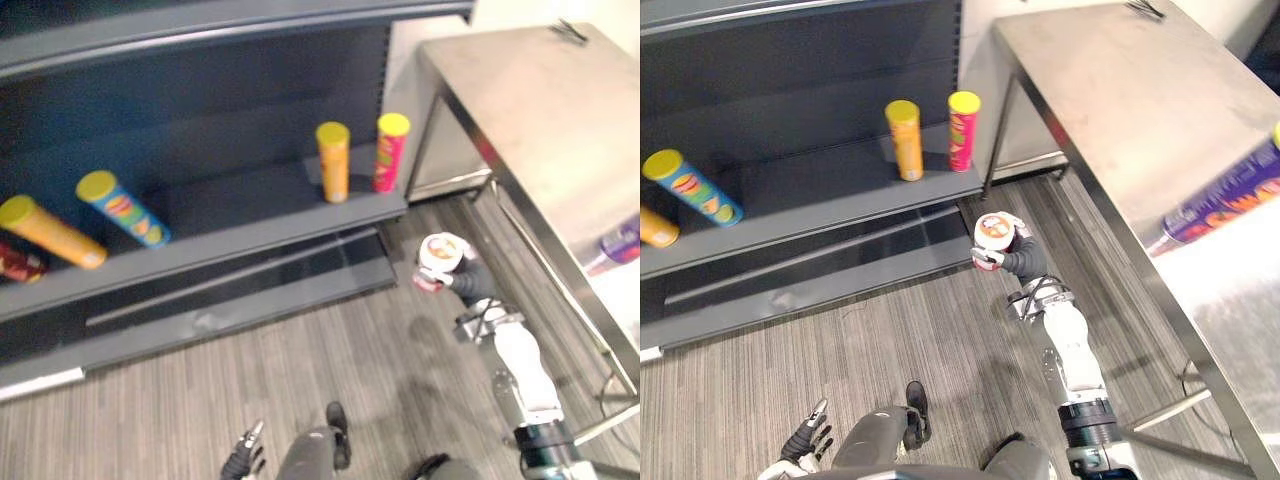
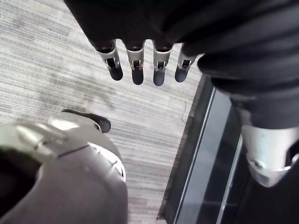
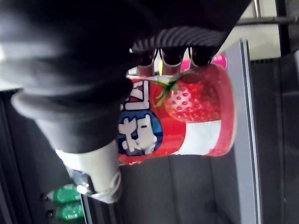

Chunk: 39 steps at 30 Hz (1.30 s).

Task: Put the gum and the chips on the shelf.

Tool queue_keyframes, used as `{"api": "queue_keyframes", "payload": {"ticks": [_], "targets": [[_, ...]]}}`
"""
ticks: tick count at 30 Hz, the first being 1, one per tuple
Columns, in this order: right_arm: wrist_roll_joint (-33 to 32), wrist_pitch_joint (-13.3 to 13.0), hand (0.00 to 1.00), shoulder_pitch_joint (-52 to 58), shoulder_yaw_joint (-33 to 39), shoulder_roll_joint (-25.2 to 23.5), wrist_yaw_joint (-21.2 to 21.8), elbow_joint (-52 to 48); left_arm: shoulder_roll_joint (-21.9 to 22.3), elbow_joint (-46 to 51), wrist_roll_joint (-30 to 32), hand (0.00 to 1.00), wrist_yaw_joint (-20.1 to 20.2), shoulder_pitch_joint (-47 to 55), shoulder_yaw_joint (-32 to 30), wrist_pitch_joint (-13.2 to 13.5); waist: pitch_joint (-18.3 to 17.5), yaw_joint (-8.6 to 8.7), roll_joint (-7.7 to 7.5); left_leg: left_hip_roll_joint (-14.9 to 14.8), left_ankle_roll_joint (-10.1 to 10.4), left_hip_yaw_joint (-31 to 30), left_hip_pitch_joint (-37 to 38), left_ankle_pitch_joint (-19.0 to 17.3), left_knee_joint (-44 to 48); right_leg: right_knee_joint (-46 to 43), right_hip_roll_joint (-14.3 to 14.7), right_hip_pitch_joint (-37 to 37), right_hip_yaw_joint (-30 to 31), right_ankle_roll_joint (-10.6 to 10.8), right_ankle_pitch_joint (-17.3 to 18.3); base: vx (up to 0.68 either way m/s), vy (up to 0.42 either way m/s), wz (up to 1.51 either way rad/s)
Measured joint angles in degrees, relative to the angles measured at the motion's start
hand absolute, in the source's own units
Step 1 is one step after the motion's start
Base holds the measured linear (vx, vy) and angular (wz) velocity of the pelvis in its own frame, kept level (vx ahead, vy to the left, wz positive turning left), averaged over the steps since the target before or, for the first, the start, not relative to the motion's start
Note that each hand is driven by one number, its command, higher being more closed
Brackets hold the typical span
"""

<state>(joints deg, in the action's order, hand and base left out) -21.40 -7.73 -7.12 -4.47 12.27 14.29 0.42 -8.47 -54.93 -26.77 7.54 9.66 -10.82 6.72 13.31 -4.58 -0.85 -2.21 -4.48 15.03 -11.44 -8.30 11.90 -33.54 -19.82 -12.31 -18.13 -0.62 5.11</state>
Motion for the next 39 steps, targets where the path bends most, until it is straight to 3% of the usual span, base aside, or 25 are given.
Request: {"api": "queue_keyframes", "payload": {"ticks": [2,6,7,10,13,17,23,28,30,32,34,36,39], "targets": [[-1.9,0.0,1.0,2.3,-0.5,-0.5,0.2,-1.3,-0.8,-1.1,0.1,0.0,-0.5,-0.3,0.1,0.6,0.4,0.9,-0.7,1.7,0.2,-3.2,1.8,0.5,-1.3,2.6,4.4,-0.4,8.0,2.8,2.3,0.12,0.039,1.28],[-5.3,-0.1,1.0,5.1,-0.6,-1.6,1.3,-4.1,-1.2,-2.1,0.4,0.0,-1.2,-0.9,0.4,0.6,0.4,1.45,-2.85,4.9,-0.2,-7.8,3.2,0.8,-1.2,8.4,7.3,-2.2,9.6,3.2,2.4,0.16,-0.012,0.89],[-6.1,-0.1,1.0,5.2,-0.5,-1.8,1.3,-4.4,-1.1,-2.1,0.3,0.0,-1.1,-1.1,1.7,0.6,0.4,1.58,-2.92,5.1,0.8,-8.0,2.7,0.3,0.3,12.6,8.1,-2.2,9.6,4.4,1.5,0.16,-0.056,0.57],[-6.1,-0.1,1.0,5.0,-0.5,-2.3,1.2,-4.3,-0.9,-2.2,0.0,0.0,-1.1,-1.1,2.0,0.6,0.5,1.92,-3.23,4.9,2.6,-7.7,2.5,-1.0,2.5,18.0,8.4,0.5,9.7,5.9,-1.6,0.13,-0.106,0.35],[-6.1,-0.3,1.0,4.4,0.2,-3.0,1.1,-4.6,-0.5,-2.5,0.0,0.0,-1.0,-1.1,1.9,0.6,0.5,2.03,-3.11,2.4,4.0,-7.7,2.5,-1.9,2.1,21.7,11.3,1.9,9.6,5.8,-1.7,0.08,-0.156,-0.09],[-6.1,-0.4,1.0,6.6,3.2,-3.2,1.1,-4.7,0.1,-3.9,0.6,0.0,-0.7,-1.4,1.9,0.6,0.4,2.93,-2.77,1.1,4.8,-7.8,3.8,-1.2,-1.0,23.7,12.9,2.9,9.3,5.5,-1.6,0.05,-0.142,-0.05],[-6.1,-0.4,1.0,9.5,4.5,-3.2,1.1,-5.3,0.1,-4.4,3.0,0.0,-0.6,-1.9,1.9,0.5,0.1,3.77,-2.06,1.2,5.3,-8.5,6.3,1.5,-6.2,24.3,13.3,3.5,8.7,4.8,-1.0,0.05,-0.042,0.06],[-6.2,-0.4,1.0,10.6,4.6,-3.3,1.2,-5.6,0.3,-4.3,3.5,0.0,-0.7,-3.4,2.1,0.5,0.2,4.76,-1.65,1.6,5.9,-9.8,5.8,0.5,-3.8,17.4,12.2,1.9,7.6,4.0,4.0,0.04,-0.035,0.22],[-6.2,-0.4,1.0,12.0,4.6,-3.3,1.1,-6.0,0.5,-4.0,4.4,0.0,-0.8,-3.6,2.2,0.6,0.3,4.96,-1.32,1.0,6.0,-9.3,3.1,-1.8,4.3,14.3,11.8,2.2,6.7,3.7,6.7,0.01,-0.066,0.34],[-6.2,-0.5,1.0,13.5,5.1,-3.2,1.0,-6.5,0.4,-3.4,4.3,0.0,-0.5,-3.8,2.5,0.6,0.8,5.46,-0.8,-0.4,6.1,-7.6,-1.7,-1.8,18.7,11.8,10.8,4.8,5.1,2.6,10.1,0.0,-0.087,0.43],[-6.2,-0.7,1.0,13.5,5.8,-3.3,0.6,-6.7,0.4,-3.3,4.4,0.0,-0.4,-4.1,2.9,0.6,1.4,5.56,-1.01,-2.0,6.0,-6.7,-4.9,-1.8,25.5,11.1,10.0,6.3,4.4,2.1,11.4,0.01,-0.014,0.12],[-6.2,-1.4,1.0,13.4,6.4,-3.3,-0.2,-6.7,-0.3,-3.3,4.4,0.0,-0.4,-4.3,4.4,0.5,1.4,5.73,-0.63,-5.3,6.1,-5.9,-7.3,-2.9,22.6,11.2,9.4,6.4,4.6,2.2,11.8,0.06,0.029,0.02],[-6.3,-1.6,1.0,12.9,6.7,-3.0,-1.2,-6.6,-0.5,-3.3,2.4,0.0,-0.2,-4.1,4.6,0.5,1.4,5.9,-0.56,-7.4,8.8,-9.3,-8.4,0.4,9.2,11.2,7.7,5.9,6.3,3.7,12.7,0.14,0.126,-0.09]]}}
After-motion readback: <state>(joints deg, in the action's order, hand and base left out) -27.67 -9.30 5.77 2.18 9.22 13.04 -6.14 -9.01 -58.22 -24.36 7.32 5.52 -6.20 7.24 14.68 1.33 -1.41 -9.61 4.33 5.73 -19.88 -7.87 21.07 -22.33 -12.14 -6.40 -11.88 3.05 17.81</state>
